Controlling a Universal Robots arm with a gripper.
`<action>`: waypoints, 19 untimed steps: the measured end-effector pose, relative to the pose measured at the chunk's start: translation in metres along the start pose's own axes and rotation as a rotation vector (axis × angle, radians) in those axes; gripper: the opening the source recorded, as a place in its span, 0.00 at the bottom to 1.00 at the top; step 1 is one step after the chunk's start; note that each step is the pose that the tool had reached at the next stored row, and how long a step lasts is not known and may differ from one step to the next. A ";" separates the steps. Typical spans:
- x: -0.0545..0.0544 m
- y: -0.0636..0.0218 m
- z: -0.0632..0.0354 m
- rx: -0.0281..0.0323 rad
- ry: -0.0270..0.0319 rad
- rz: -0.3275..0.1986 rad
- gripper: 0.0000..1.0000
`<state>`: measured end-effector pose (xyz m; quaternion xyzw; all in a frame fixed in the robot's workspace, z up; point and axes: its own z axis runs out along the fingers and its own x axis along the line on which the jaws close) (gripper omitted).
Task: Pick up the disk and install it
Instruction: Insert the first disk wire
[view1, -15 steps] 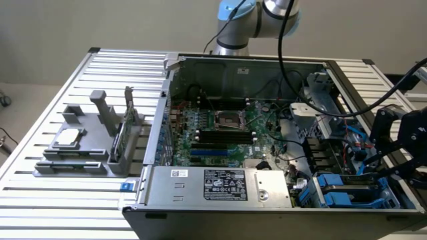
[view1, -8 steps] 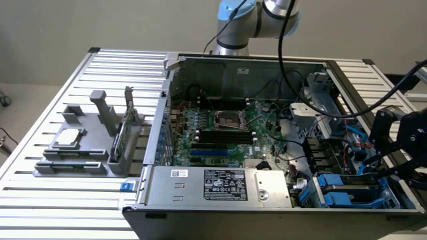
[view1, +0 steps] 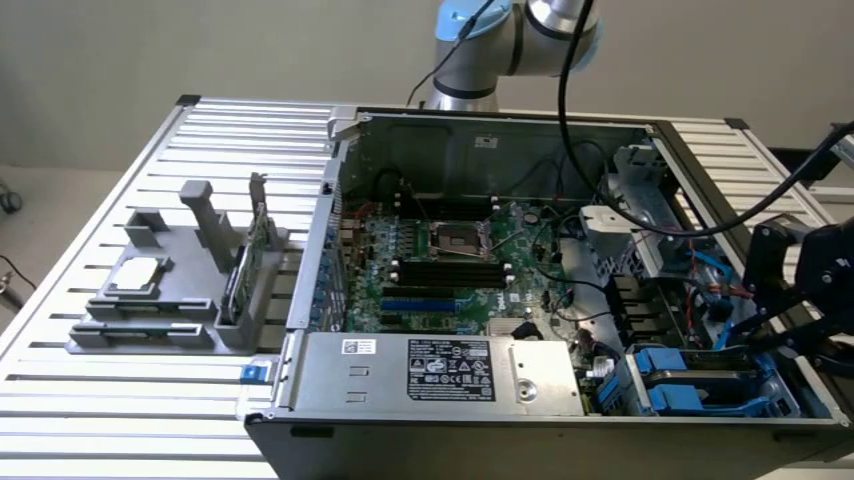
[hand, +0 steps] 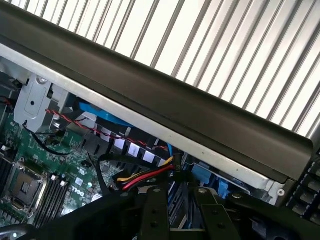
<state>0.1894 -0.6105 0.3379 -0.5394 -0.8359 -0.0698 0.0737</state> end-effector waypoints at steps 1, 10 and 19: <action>0.000 0.0000 0.0002 0.0000 0.0001 0.000 0.22; 0.000 -0.0007 0.0014 -0.0001 0.0011 0.000 0.16; 0.004 -0.0077 -0.0013 -0.0025 0.0017 0.012 0.16</action>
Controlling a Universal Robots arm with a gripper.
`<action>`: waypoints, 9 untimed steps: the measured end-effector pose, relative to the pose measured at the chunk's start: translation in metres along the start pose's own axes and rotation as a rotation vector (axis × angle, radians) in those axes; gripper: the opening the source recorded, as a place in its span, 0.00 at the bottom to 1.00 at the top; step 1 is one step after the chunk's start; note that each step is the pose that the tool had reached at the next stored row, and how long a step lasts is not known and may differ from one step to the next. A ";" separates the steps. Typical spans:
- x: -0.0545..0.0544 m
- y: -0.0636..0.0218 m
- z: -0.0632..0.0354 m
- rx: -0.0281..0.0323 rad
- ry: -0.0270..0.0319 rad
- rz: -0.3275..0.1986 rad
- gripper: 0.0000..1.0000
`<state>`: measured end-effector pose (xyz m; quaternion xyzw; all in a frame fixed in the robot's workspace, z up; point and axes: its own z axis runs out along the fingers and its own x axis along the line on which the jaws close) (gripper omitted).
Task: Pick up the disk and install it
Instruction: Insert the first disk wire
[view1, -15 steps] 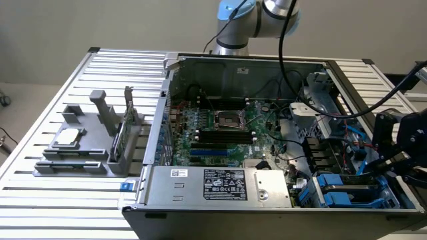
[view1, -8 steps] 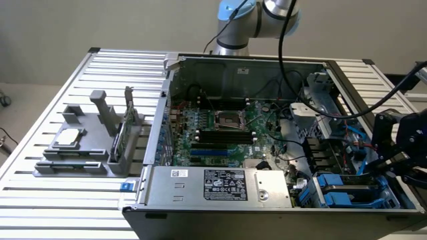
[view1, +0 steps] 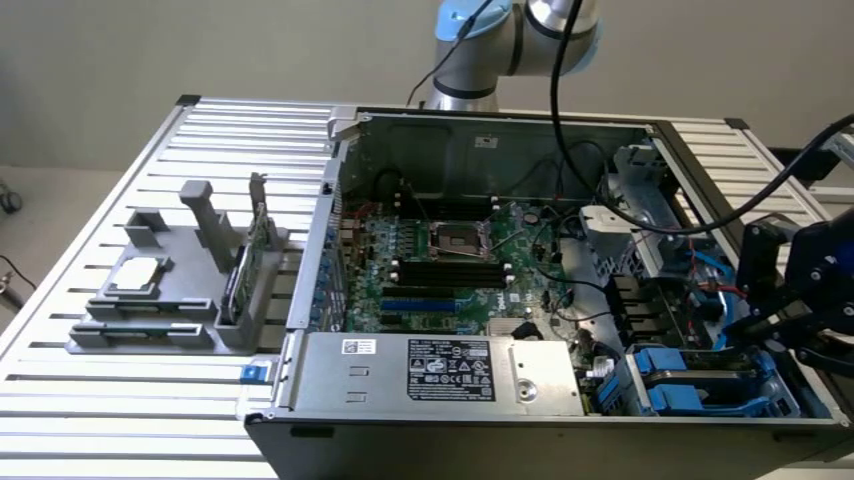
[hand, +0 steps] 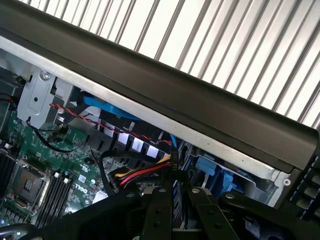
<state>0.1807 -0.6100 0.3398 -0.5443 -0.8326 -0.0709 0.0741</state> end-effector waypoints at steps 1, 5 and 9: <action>0.000 -0.0005 -0.0001 -0.0008 -0.0001 0.003 0.16; 0.001 -0.0021 -0.0011 -0.0039 -0.0002 0.018 0.16; 0.002 -0.0027 -0.0016 -0.0081 -0.0008 0.039 0.16</action>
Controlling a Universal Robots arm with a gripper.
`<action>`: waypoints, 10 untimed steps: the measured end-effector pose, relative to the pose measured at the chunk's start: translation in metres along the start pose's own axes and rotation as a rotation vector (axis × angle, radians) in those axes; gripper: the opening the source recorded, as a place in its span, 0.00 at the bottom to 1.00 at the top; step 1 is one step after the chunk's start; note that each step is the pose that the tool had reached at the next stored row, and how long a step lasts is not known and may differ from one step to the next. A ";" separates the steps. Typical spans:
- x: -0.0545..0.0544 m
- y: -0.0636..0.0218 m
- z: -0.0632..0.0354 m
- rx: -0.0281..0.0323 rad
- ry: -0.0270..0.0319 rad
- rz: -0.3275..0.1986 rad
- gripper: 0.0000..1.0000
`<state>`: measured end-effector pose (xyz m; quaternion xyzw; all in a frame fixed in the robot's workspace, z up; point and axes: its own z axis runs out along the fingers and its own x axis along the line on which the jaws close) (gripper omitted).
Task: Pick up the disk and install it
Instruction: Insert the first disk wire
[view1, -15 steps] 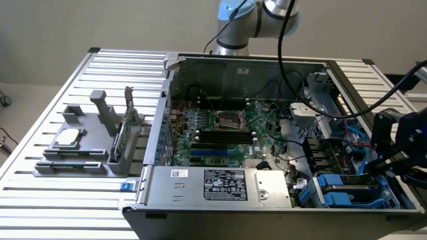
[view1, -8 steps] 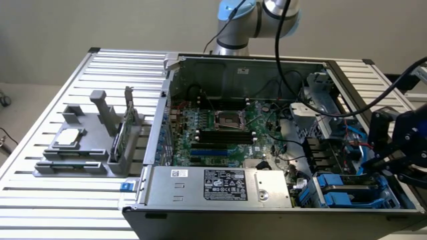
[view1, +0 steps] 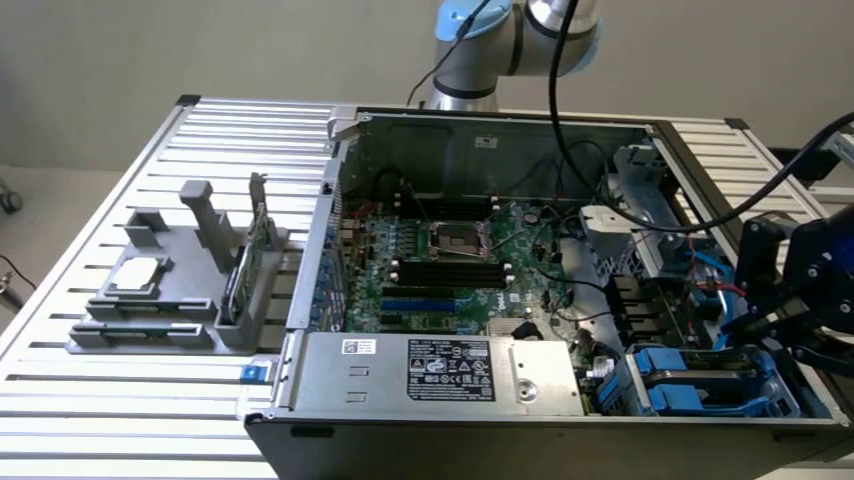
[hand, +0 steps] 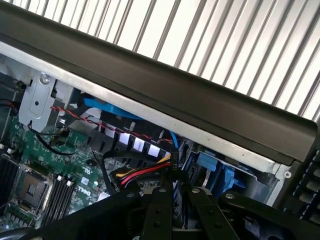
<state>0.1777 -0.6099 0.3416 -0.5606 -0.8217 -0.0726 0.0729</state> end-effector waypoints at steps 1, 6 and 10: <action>0.000 -0.0002 -0.0001 -0.0008 -0.0003 0.006 0.16; 0.001 -0.0027 0.0000 -0.0012 0.0002 0.021 0.16; 0.003 -0.0063 0.0001 -0.0003 0.0007 0.026 0.16</action>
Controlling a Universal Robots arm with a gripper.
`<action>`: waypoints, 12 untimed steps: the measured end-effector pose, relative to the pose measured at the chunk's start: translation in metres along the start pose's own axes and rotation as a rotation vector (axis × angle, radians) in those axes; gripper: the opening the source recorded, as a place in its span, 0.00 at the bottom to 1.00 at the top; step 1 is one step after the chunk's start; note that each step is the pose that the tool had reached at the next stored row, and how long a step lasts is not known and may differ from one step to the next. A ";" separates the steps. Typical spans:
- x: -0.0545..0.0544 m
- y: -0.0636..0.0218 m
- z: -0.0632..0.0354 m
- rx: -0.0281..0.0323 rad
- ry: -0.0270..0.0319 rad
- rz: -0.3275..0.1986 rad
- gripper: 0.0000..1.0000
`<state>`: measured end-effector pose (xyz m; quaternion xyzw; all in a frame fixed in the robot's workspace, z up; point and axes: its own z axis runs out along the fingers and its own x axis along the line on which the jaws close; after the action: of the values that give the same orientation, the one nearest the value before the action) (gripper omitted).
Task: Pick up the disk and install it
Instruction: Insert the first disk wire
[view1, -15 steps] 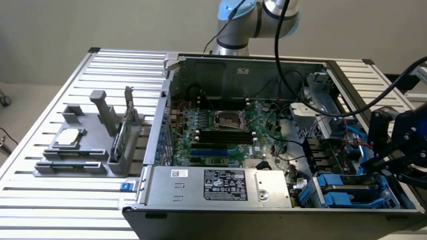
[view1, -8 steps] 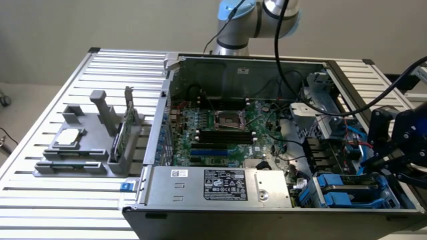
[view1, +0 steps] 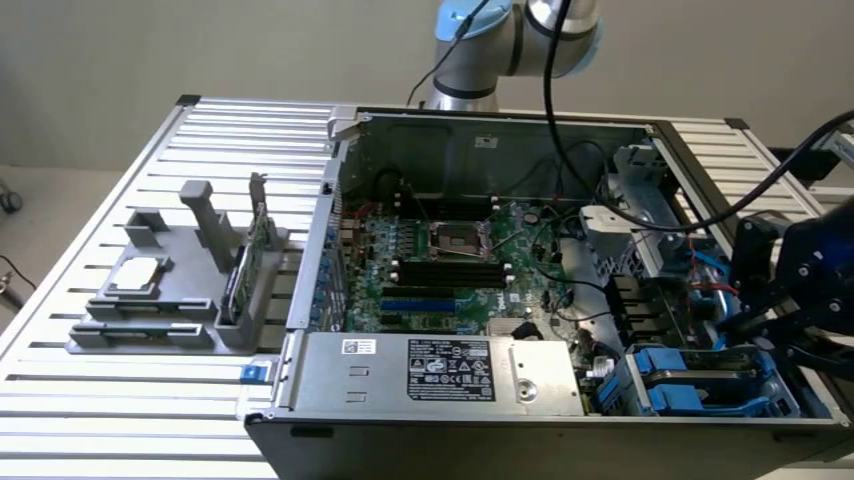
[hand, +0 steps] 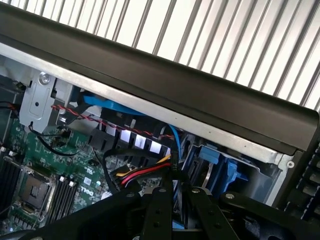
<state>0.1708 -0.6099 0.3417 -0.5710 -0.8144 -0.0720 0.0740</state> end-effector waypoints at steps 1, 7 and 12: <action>0.000 -0.0010 0.0001 0.0002 0.0002 0.001 0.16; 0.002 -0.0050 0.0002 -0.0024 -0.0009 0.016 0.16; 0.002 -0.0082 0.0002 -0.0022 -0.0052 0.022 0.16</action>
<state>0.1624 -0.6106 0.3417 -0.5802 -0.8082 -0.0706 0.0721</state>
